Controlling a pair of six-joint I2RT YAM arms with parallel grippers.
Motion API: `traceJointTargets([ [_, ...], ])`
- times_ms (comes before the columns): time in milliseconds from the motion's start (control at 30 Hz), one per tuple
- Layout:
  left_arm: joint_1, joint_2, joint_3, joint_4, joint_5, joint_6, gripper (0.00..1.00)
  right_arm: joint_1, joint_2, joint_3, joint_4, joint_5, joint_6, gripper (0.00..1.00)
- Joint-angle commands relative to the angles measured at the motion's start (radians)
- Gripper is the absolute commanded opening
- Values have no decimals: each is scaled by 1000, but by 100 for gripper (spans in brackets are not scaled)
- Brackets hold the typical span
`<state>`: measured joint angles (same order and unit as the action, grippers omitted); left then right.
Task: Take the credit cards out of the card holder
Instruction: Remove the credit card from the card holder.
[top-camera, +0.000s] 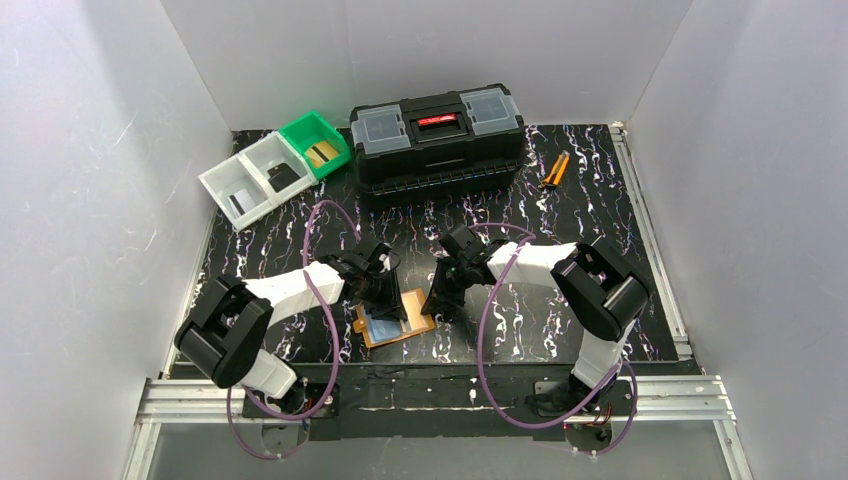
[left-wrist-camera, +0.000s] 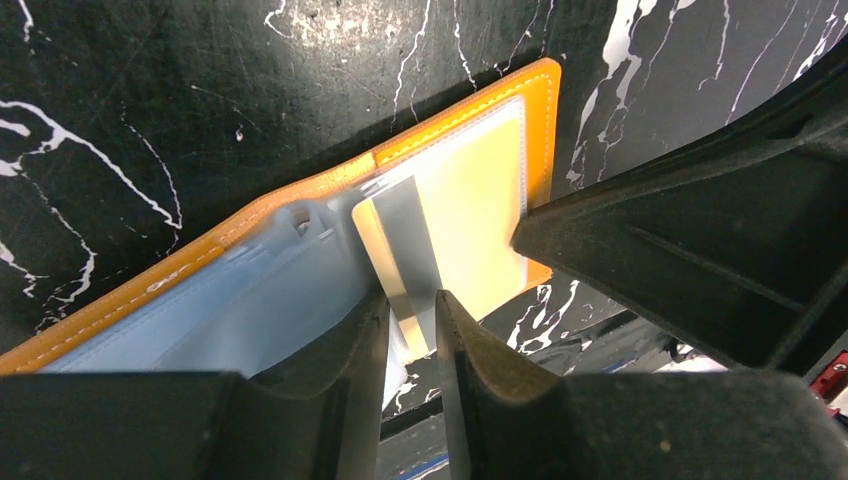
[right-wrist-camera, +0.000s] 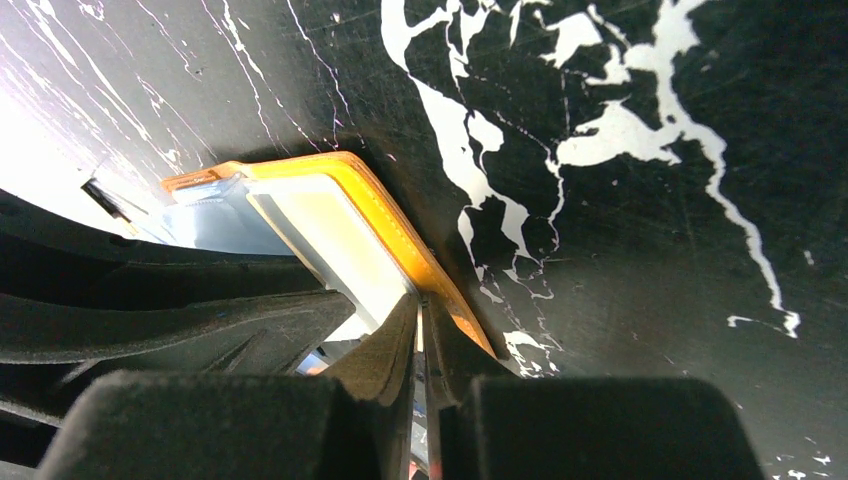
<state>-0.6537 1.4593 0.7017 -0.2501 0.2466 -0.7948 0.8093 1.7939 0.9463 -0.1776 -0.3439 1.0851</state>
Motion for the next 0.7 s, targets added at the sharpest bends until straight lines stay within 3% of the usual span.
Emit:
traceJointTargets([
  [0, 4, 29, -31, 18, 10, 6, 22, 14, 5, -12, -100, 66, -35, 13],
  [433, 20, -10, -52, 100, 94, -62, 18, 57, 32, 32, -147, 88, -57, 12],
  [667, 52, -47, -81, 132, 149, -101, 10, 68, 41, 38, -160, 98, -57, 10],
])
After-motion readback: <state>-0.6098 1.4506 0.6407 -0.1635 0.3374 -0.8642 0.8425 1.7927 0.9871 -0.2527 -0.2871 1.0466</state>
